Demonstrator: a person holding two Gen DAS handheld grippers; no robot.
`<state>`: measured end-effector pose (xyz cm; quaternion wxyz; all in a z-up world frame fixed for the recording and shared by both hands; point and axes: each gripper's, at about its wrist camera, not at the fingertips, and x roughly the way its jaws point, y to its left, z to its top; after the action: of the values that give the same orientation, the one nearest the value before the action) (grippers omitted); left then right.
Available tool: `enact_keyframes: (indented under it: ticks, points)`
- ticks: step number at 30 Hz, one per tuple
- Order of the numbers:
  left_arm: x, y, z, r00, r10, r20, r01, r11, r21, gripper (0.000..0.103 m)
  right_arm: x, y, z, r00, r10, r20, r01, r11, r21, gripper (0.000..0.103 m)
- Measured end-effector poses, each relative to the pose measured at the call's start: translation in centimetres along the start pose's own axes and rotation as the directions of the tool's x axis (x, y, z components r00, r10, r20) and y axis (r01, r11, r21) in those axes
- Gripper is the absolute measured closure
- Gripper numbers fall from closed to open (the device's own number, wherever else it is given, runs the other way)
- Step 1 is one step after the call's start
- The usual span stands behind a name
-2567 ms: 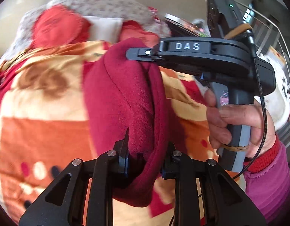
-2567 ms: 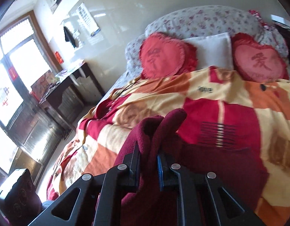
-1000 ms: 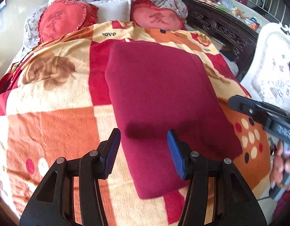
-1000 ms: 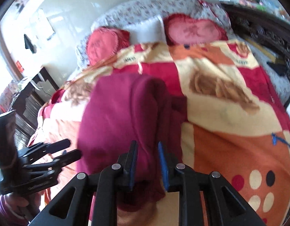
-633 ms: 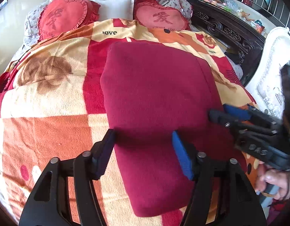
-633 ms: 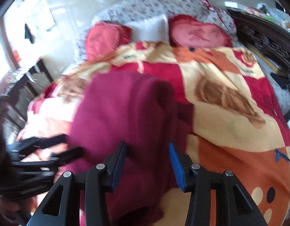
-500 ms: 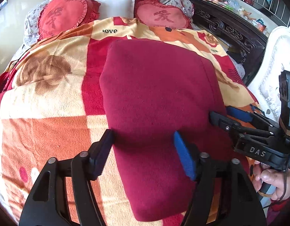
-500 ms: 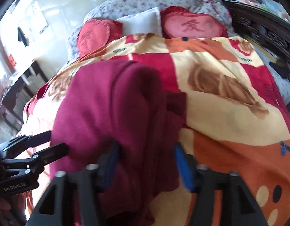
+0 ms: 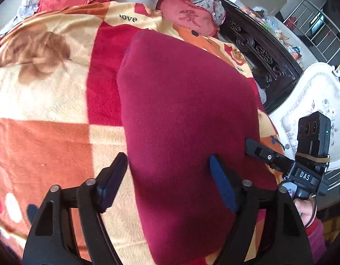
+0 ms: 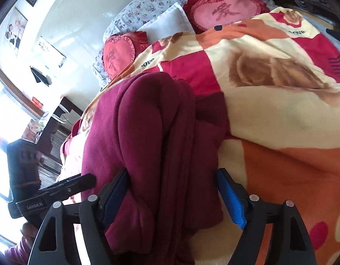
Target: Fold small clothes
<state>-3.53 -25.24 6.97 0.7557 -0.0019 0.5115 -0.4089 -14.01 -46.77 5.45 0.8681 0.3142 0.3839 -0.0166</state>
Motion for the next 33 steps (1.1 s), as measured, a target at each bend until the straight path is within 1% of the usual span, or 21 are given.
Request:
enact_keyframes:
  ticks: [3, 5, 6, 7, 8, 9, 10, 11, 12, 15, 18, 21, 23, 24, 26, 27, 28, 30, 31, 33]
  points:
    - [1.2, -0.1, 0.3, 0.999, -0.030, -0.014, 0.030, 0.999, -0.015, 0.022, 0.8, -0.4, 0.2, 0.999, 0.039, -0.013, -0.039, 0.999, 0.019, 0.019]
    - [1.8, 0.0, 0.4, 0.998, -0.058, -0.019, 0.057, 0.998, -0.037, 0.022, 1.6, -0.9, 0.3, 0.996, 0.079, -0.032, -0.077, 0.996, 0.052, 0.020]
    - [1.8, 0.1, 0.5, 0.997, -0.070, -0.022, 0.069, 0.997, -0.046, 0.022, 1.6, -1.0, 0.3, 0.996, 0.087, -0.032, -0.085, 0.994, 0.063, 0.028]
    - [1.7, 0.1, 0.6, 0.997, -0.076, -0.020, 0.075, 0.996, -0.050, 0.028, 1.5, -0.9, 0.3, 0.996, 0.090, -0.028, -0.088, 0.994, 0.061, 0.033]
    - [1.2, -0.1, 0.6, 0.996, -0.084, -0.015, 0.083, 0.995, -0.047, 0.036, 1.0, -0.3, 0.2, 0.996, 0.087, -0.019, -0.086, 0.996, 0.038, 0.043]
    - [0.6, -0.3, 0.5, 0.996, -0.086, -0.010, 0.086, 0.996, -0.036, 0.040, 0.5, 0.3, 0.1, 0.997, 0.078, -0.011, -0.078, 0.997, 0.017, 0.053]
    - [0.0, -0.5, 0.4, 0.996, -0.086, -0.006, 0.086, 0.996, -0.021, 0.044, 0.0, 0.8, 0.1, 0.997, 0.071, -0.004, -0.071, 0.997, 0.003, 0.056]
    - [-0.7, -0.7, 0.3, 0.996, -0.089, -0.004, 0.089, 0.996, -0.008, 0.046, -0.7, 1.4, 0.0, 0.997, 0.073, 0.006, -0.073, 0.997, -0.001, 0.060]
    - [-1.5, -0.8, 0.0, 0.996, -0.094, -0.004, 0.094, 0.996, 0.001, 0.046, -1.2, 1.8, 0.0, 0.996, 0.084, 0.012, -0.084, 0.996, 0.004, 0.062]
    - [-4.6, -0.8, -1.4, 0.996, -0.088, 0.002, 0.088, 0.996, 0.019, 0.046, -2.7, 3.3, -0.6, 0.991, 0.135, 0.008, -0.135, 0.991, 0.008, 0.063]
    - [-7.9, -0.1, -3.7, 0.998, -0.067, -0.007, 0.067, 0.997, 0.024, 0.046, -3.8, 5.8, -2.0, 0.986, 0.166, -0.021, -0.166, 0.986, -0.011, 0.063]
    - [-9.7, 1.2, -6.6, 0.999, -0.035, -0.037, 0.036, 0.999, 0.016, 0.046, -4.2, 8.0, -4.7, 0.980, 0.190, -0.057, -0.192, 0.981, -0.033, 0.063]
    - [-9.7, 1.7, -8.7, 0.998, 0.000, -0.065, 0.000, 1.000, 0.011, 0.046, -3.7, 9.0, -6.8, 0.980, 0.176, -0.097, -0.182, 0.982, -0.048, 0.063]
    - [-9.4, 1.9, -9.6, 0.997, 0.023, -0.080, -0.022, 1.000, 0.018, 0.046, -3.1, 9.2, -7.6, 0.980, 0.159, -0.117, -0.166, 0.985, -0.051, 0.061]
    - [-8.6, 2.5, -11.1, 0.992, 0.074, -0.101, -0.073, 0.997, 0.017, 0.046, -1.9, 9.4, -9.2, 0.983, 0.087, -0.161, -0.097, 0.994, -0.055, 0.059]
    - [-8.6, 2.8, -11.7, 0.992, 0.088, -0.088, -0.087, 0.996, 0.013, 0.046, -1.5, 9.4, -9.9, 0.983, 0.032, -0.180, -0.046, 0.996, -0.074, 0.059]
    - [-9.0, 2.9, -12.0, 0.993, 0.095, -0.066, -0.095, 0.995, 0.009, 0.046, -1.6, 9.6, -10.3, 0.984, 0.000, -0.177, -0.017, 0.995, -0.098, 0.059]
    - [-9.7, 2.8, -12.1, 0.992, 0.113, -0.056, -0.113, 0.994, -0.001, 0.046, -3.2, 10.6, -10.4, 0.990, -0.034, -0.137, 0.013, 0.989, -0.148, 0.059]
    - [-9.9, 2.7, -12.1, 0.991, 0.120, -0.054, -0.121, 0.993, -0.005, 0.046, -4.4, 11.6, -10.3, 0.993, -0.053, -0.107, 0.032, 0.981, -0.192, 0.059]
    - [-10.5, 2.3, -12.0, 0.987, 0.160, -0.029, -0.160, 0.987, 0.004, 0.046, -6.3, 14.0, -10.1, 0.997, -0.048, -0.061, 0.029, 0.959, -0.282, 0.059]
